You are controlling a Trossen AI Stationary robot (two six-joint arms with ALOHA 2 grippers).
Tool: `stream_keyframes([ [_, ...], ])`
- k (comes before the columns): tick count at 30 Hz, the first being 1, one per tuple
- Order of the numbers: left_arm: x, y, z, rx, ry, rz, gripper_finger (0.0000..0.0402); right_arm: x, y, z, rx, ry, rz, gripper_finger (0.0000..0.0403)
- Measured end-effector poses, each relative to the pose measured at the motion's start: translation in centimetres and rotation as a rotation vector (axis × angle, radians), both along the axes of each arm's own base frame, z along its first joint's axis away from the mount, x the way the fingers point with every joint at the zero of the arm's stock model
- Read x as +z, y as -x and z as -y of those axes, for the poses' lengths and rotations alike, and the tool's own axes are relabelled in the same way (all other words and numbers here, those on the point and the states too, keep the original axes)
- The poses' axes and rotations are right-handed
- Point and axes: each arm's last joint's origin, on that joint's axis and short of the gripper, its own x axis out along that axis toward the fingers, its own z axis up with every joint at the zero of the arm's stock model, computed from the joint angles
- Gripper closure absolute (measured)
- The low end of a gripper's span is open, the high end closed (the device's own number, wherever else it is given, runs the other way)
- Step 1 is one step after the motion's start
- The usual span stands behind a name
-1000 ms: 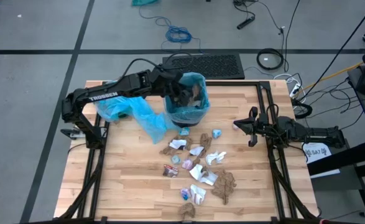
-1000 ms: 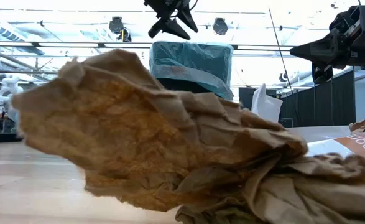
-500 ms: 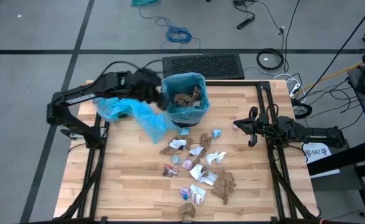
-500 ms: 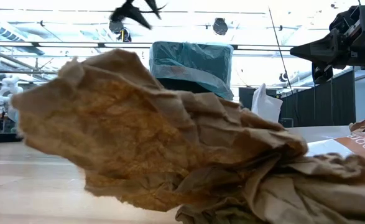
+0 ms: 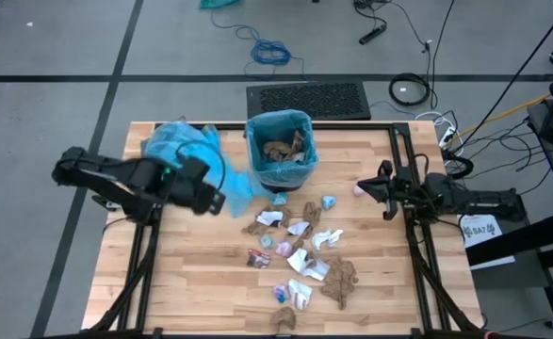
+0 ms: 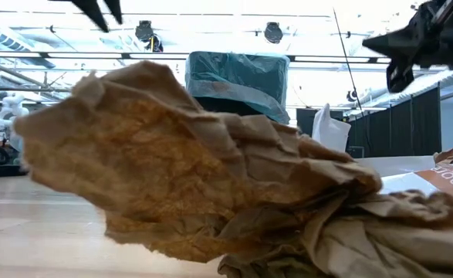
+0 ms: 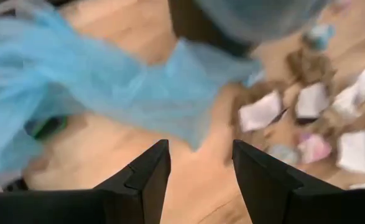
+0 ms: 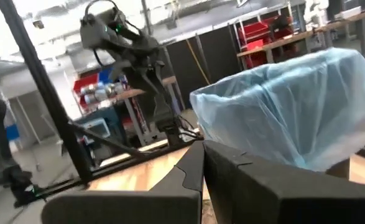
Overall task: Place trash/remove bag and relplace
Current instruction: Put the pink crumpled plastic bag into the trash bin
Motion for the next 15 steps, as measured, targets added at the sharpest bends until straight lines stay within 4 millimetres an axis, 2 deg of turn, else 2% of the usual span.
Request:
stream_keyframes([
  [6, -4.8, 1.2, 2.4, -0.009, 0.058, 0.033, 0.0224, 5.3, -1.4, -0.7, 0.058, 0.040, -0.263, 0.0403],
  [10, -7.1, 1.8, 3.7, -0.054, 0.107, 0.089, 0.0224, 8.5, -4.1, -1.6, 0.058, -0.055, -0.503, 0.0403],
  [15, -9.0, 2.4, 5.3, -0.142, 0.150, 0.145, 0.0224, 10.8, -7.9, -3.4, -0.051, -0.200, -0.806, 0.0403],
])
